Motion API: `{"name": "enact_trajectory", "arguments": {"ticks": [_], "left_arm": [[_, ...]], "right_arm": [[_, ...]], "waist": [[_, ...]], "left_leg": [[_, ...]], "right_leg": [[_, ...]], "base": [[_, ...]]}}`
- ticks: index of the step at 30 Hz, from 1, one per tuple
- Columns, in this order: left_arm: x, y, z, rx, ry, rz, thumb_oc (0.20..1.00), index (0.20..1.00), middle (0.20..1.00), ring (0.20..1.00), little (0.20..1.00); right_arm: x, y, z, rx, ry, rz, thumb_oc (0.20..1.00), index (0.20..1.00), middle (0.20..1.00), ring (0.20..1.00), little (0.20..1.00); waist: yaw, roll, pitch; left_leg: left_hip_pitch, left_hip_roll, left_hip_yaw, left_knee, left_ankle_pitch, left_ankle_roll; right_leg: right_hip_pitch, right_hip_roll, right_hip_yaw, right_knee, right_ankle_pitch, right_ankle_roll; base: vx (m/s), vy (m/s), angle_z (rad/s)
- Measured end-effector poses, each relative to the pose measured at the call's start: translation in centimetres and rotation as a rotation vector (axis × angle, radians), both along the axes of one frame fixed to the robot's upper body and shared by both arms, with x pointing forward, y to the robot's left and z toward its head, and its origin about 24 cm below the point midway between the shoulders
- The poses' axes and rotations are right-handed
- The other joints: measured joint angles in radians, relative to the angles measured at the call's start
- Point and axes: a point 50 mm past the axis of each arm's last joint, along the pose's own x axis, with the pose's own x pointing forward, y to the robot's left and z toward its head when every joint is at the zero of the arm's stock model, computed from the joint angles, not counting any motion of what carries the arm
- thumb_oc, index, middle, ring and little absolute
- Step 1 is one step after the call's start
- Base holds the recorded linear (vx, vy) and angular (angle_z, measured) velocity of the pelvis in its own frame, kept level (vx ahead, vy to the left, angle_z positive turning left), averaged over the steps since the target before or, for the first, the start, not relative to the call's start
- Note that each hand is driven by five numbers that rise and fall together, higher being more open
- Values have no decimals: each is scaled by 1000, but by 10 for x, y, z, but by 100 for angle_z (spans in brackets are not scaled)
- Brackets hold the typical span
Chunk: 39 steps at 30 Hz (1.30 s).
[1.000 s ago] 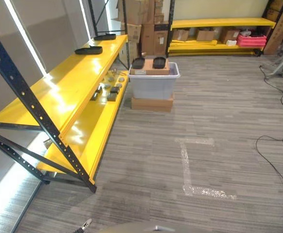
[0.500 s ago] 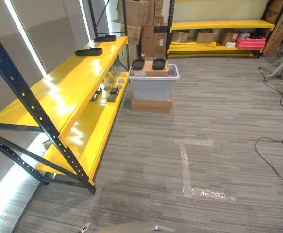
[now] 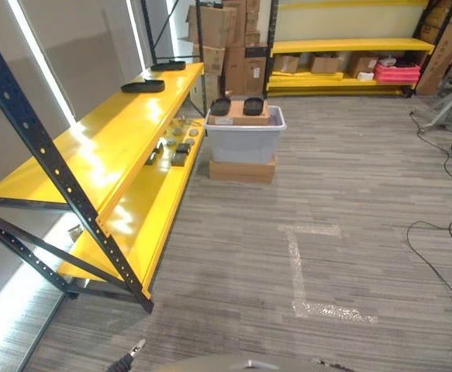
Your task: Move parts from the plastic box to the shelf.
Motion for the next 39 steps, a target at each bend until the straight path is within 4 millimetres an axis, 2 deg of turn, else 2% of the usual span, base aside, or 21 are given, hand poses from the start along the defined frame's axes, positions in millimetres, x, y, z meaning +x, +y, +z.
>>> {"name": "enact_trajectory", "arguments": {"ticks": [3, 5, 6, 7, 9, 12, 14, 17, 19, 21, 25, 27, 28, 29, 30, 31, 32, 33, 34, 36, 39], "left_arm": [[3, -1, 0, 3, -12, 17, 1000, 1000, 1000, 1000, 1000], [3, -1, 0, 0, -15, 30, 1000, 1000, 1000, 1000, 1000], [8, 3, 2, 13, -38, 39, 1000, 1000, 1000, 1000, 1000], [12, 6, 3, 25, -50, 43, 1000, 1000, 1000, 1000, 1000], [16, 14, 6, 50, -74, 78, 1000, 1000, 1000, 1000, 1000], [6, 13, 3, 47, -37, 131, 1000, 1000, 1000, 1000, 1000], [0, 10, 1, 39, -8, 141, 1000, 1000, 1000, 1000, 1000], [0, 20, 3, 54, -36, 162, 1000, 1000, 1000, 1000, 1000], [4, 18, 3, 42, -57, 160, 1000, 1000, 1000, 1000, 1000], [13, 14, 4, 28, -83, 149, 1000, 1000, 1000, 1000, 1000], [1, 12, 2, 28, -53, 148, 1000, 1000, 1000, 1000, 1000], [11, 12, 3, 26, -83, 143, 1000, 1000, 1000, 1000, 1000], [8, 11, 3, 23, -78, 144, 1000, 1000, 1000, 1000, 1000], [9, 10, 3, 22, -81, 145, 1000, 1000, 1000, 1000, 1000], [10, 12, 3, 24, -85, 152, 1000, 1000, 1000, 1000, 1000], [5, 14, 3, 27, -82, 172, 1000, 1000, 1000, 1000, 1000], [1, 15, 3, 30, -76, 194, 1000, 1000, 1000, 1000, 1000], [2, 16, 4, 33, -78, 199, 1000, 1000, 1000, 1000, 1000], [11, 14, 4, 22, -102, 226, 1000, 1000, 1000, 1000, 1000], [11, 14, 4, 18, -94, 242, 1000, 1000, 1000, 1000, 1000], [-2, 20, 3, 28, -57, 285, 1000, 1000, 1000, 1000, 1000]], "right_arm": [[-1, 0, 0, -5, 19, -23, 1000, 1000, 1000, 1000, 1000], [7, 3, 0, 7, -3, -25, 1000, 1000, 1000, 1000, 1000], [6, 10, -3, 27, 7, -21, 1000, 1000, 1000, 1000, 1000], [6, 14, -4, 40, 10, -21, 1000, 1000, 1000, 1000, 1000], [13, 25, -6, 69, -13, -14, 1000, 1000, 1000, 1000, 1000], [17, 33, -7, 91, -32, -13, 1000, 1000, 1000, 1000, 1000], [16, 35, -7, 107, -32, -11, 1000, 1000, 1000, 1000, 1000], [12, 37, -9, 118, -15, 7, 1000, 1000, 1000, 1000, 1000], [8, 32, -8, 103, 4, 17, 1000, 1000, 1000, 1000, 1000], [11, 27, -7, 87, 18, 34, 1000, 1000, 1000, 1000, 1000], [25, 15, 0, 43, -2, 84, 1000, 1000, 1000, 1000, 1000], [20, 13, -1, 33, 29, 107, 1000, 1000, 1000, 1000, 1000], [17, 12, -1, 24, 42, 121, 1000, 1000, 1000, 1000, 1000], [19, 11, 0, 22, 36, 122, 1000, 1000, 1000, 1000, 1000], [18, 12, -1, 23, 39, 127, 1000, 1000, 1000, 1000, 1000], [11, 12, -2, 15, 64, 151, 1000, 1000, 1000, 1000, 1000], [6, 11, -3, 13, 78, 158, 1000, 1000, 1000, 1000, 1000], [1, 13, -4, 13, 89, 170, 1000, 1000, 1000, 1000, 1000], [2, 10, -3, -1, 89, 185, 1000, 1000, 1000, 1000, 1000], [5, 6, -1, -17, 78, 210, 1000, 1000, 1000, 1000, 1000], [11, 2, 3, -36, 43, 246, 1000, 1000, 1000, 1000, 1000]], "waist": [[-1, -20, 21], [-5, -18, 39], [-13, -27, 66], [-14, -44, 75], [-15, -82, 105], [-5, -132, 128], [-12, -118, 131], [-31, -106, 143], [-36, -92, 133], [-35, -84, 136], [-12, -107, 97], [-1, -131, 97], [-3, -120, 92], [-8, -126, 92], [-8, -127, 105], [-6, -130, 108], [-10, -102, 116], [-16, -87, 117], [-8, -61, 139], [5, -29, 160], [41, -38, 160]], "left_leg": [[15, -47, -22, -1, -21, 40], [29, -46, -19, -4, -9, 63], [40, -43, -18, 1, -27, 63], [42, -45, -17, 4, -29, 67], [38, -51, -12, 2, -31, 65], [39, -62, 25, 8, -42, 44], [39, -55, 28, 39, -83, 34], [57, -9, 11, 131, -181, -3], [96, 62, -32, 177, -237, -44], [65, 102, -55, 327, -256, -73], [-39, 126, -57, 550, -118, -159], [-204, 146, -56, 809, 90, -167], [-275, 152, -53, 877, 73, -162], [-319, 151, -25, 875, 17, -135], [-312, 133, 17, 763, -28, -113], [-271, 101, 61, 495, -44, -97], [-241, 80, 67, 253, -10, -93], [-254, 74, 60, 144, 20, -121], [-258, 89, 56, -78, 82, -164], [-324, 128, 58, -77, 116, -176], [-333, 137, 79, 8, 99, -160]], "right_leg": [[-81, -36, 6, 187, 2, 45], [-133, -59, 4, 303, 35, 97], [-193, -83, 10, 414, 49, 147], [-211, -87, 8, 411, 36, 158], [-230, -95, 5, 328, 37, 157], [-219, -117, 8, 51, 67, 130], [-206, -137, 15, -79, 173, 135], [-164, -157, 0, -191, 220, 136], [-106, -104, -38, -149, 260, 112], [-99, -59, -19, -71, 207, 36], [-55, -28, -33, -95, 173, -7], [-7, -24, -41, -154, 167, -67], [-2, -13, -45, -174, 154, -68], [16, -10, -52, -201, 154, -71], [49, -17, -52, -237, 156, -72], [87, -15, -59, -291, 168, -71], [139, 3, -75, -341, 182, -61], [173, 15, -69, -371, 165, -45], [188, 33, -58, -371, 157, -33], [244, 37, -34, -364, 108, -26], [327, -22, 3, -369, 60, 29]], "base": [[107, 151, -21], [102, 29, -32], [165, -58, -14], [263, -129, -12], [311, -196, -3], [404, -211, -19], [609, -242, -22], [680, -230, 7], [842, -233, 51], [471, -112, 36], [401, -117, -9], [380, -4, 14], [394, 96, 5], [306, 97, 16], [290, 101, 10], [630, 248, -9], [648, 256, 1], [845, 336, -3], [656, 257, -7], [762, 335, -35], [502, 248, -75]]}}
